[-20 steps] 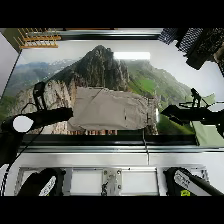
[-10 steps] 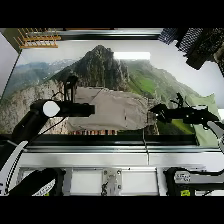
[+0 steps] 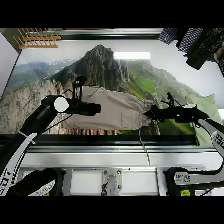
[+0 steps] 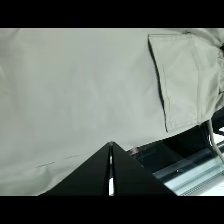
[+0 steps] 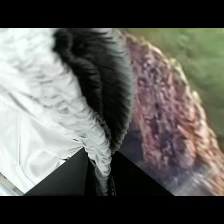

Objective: Fold the clothes and pants, and hang the long-sleeved shirts on hangers.

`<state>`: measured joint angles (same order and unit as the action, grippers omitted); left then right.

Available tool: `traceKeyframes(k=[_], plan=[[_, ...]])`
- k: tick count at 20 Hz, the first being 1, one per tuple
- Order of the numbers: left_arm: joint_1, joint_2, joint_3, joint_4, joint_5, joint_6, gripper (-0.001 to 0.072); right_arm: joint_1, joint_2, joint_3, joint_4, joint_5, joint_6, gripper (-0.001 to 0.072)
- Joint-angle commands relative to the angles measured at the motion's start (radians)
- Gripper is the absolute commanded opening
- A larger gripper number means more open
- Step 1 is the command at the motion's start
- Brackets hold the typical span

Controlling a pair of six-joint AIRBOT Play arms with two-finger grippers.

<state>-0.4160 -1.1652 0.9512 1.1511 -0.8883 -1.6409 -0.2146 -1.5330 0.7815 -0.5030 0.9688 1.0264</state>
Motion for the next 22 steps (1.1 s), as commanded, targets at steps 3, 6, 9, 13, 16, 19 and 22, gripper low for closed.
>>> traceKeyframes(k=[3,6,9,13,16,19,22], plan=[[-0.016,-0.059,0.005,-0.004,0.042,0.001,0.0005,-0.054,0.114,0.166,-0.491,0.227,0.293,0.0028],[-0.068,-0.197,0.086,-0.056,0.079,0.003,0.0004,-0.044,0.170,0.328,-0.656,0.401,0.396,0.0027],[-0.140,-0.369,0.223,-0.055,0.116,0.005,0.0004,-0.017,0.198,0.478,-0.665,0.529,0.473,0.0027],[-0.244,-0.584,0.408,-0.057,0.110,0.005,0.0005,0.085,0.200,0.625,-0.669,0.620,0.550,0.0027],[-0.304,-0.701,0.525,-0.056,0.076,0.004,0.0005,0.180,0.200,0.698,-0.679,0.642,0.594,0.0027],[-0.336,-0.775,0.603,-0.056,0.031,0.002,0.0005,0.266,0.200,0.744,-0.702,0.644,0.626,0.0027],[-0.347,-0.807,0.636,-0.058,0.021,0.001,0.0005,0.334,0.200,0.763,-0.737,0.644,0.650,0.0027]])
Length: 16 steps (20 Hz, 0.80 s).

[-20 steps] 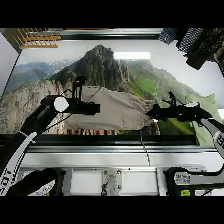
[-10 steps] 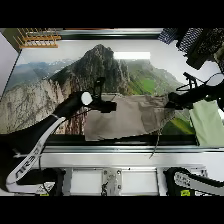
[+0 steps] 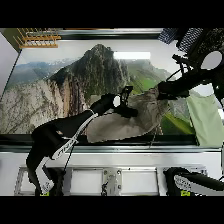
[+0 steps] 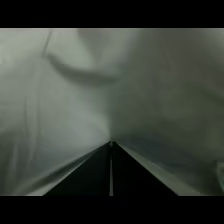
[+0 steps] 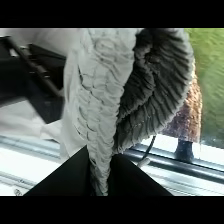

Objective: Fold the clothes and pants, and hang the long-sleeved shirts on hangers.

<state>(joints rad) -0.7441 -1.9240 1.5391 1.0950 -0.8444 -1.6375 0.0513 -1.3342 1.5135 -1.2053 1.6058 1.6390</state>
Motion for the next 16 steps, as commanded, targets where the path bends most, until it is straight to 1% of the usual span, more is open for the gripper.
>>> traceKeyframes(k=[1,4,6,8,16], plan=[[-0.019,-0.050,0.049,-0.016,-0.017,-0.002,0.0004,0.086,0.001,0.032,-0.041,0.007,0.039,0.0027],[-0.013,-0.049,0.048,-0.037,0.002,-0.003,0.0005,0.127,0.001,0.032,-0.052,0.007,0.061,0.0027],[0.003,-0.048,0.068,-0.050,-0.014,-0.003,0.0005,0.146,0.001,0.032,-0.054,0.007,0.068,0.0027],[0.030,-0.047,0.112,-0.049,-0.058,-0.002,0.0005,0.166,0.001,0.032,-0.068,0.006,0.090,0.0027],[0.187,-0.047,0.337,-0.040,-0.230,-0.001,0.0005,0.241,-0.002,0.032,-0.070,-0.012,0.098,0.0027]])
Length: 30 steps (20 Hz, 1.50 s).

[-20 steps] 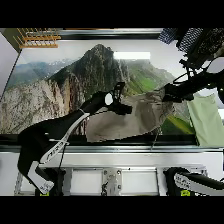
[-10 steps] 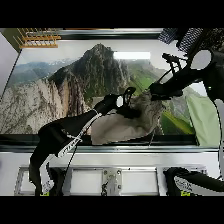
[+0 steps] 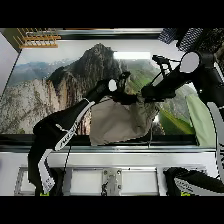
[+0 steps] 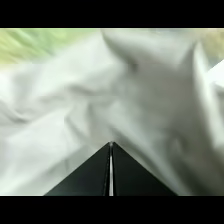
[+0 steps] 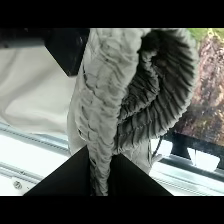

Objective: Fold the clothes and pants, and hang the long-sleeved shirts on hangers.

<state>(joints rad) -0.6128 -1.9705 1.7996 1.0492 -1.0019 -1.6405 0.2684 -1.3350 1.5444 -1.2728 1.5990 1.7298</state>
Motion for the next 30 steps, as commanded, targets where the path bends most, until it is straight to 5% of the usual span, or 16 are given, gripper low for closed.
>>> traceKeyframes(k=[1,7,17,22,23,25,30], plan=[[0.076,0.000,0.105,0.005,-0.094,0.002,0.0005,0.030,-0.001,0.001,-0.003,-0.006,0.013,0.0027],[0.237,0.017,0.267,0.006,-0.190,0.013,0.0005,0.082,-0.003,0.001,-0.002,-0.075,0.038,0.0027],[0.507,0.309,0.020,0.111,-0.131,0.048,0.0005,0.315,-0.090,0.001,0.072,-0.335,0.048,0.0028],[0.609,0.373,0.019,0.111,-0.145,0.058,0.0005,0.546,-0.249,0.001,0.326,-0.682,-0.172,0.0039],[0.627,0.383,0.019,0.111,-0.150,0.065,0.0004,0.605,-0.300,0.001,0.373,-0.755,-0.261,0.0088],[0.666,0.406,0.019,0.111,-0.163,0.066,0.0005,0.690,-0.378,0.002,0.427,-0.814,-0.409,0.0702],[0.731,0.484,0.000,0.112,-0.167,0.109,0.0004,0.658,-0.351,-0.002,0.370,-0.786,-0.449,0.0719]])
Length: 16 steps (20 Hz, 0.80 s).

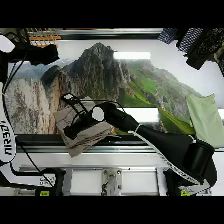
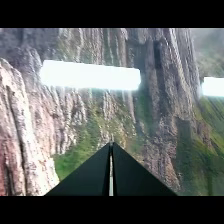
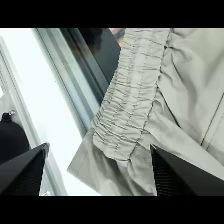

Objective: Fold the clothes and pants, and hang the long-sleeved shirts on hangers.

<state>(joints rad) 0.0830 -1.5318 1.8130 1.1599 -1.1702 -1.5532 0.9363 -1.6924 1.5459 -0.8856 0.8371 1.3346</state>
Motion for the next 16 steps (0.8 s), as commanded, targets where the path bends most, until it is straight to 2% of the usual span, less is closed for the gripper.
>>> traceKeyframes(k=[1,3,7,11,16], plan=[[0.035,0.083,-0.059,0.003,0.027,0.022,0.0004,-0.050,0.024,-0.007,-0.059,-0.005,-0.039,0.0719],[0.028,0.167,-0.192,0.029,0.073,0.024,0.0004,-0.165,0.038,-0.008,-0.130,0.093,0.002,0.0719],[-0.030,0.314,-0.489,0.025,0.116,0.040,0.0005,-0.410,-0.035,-0.008,-0.106,0.322,-0.003,0.0719],[-0.114,0.410,-0.678,0.026,0.154,0.066,0.0005,-0.528,-0.184,-0.006,0.057,0.343,-0.028,0.0719],[-0.148,0.468,-0.768,0.024,0.195,0.065,0.0005,-0.474,-0.322,0.021,0.243,0.348,-0.098,0.0717]])
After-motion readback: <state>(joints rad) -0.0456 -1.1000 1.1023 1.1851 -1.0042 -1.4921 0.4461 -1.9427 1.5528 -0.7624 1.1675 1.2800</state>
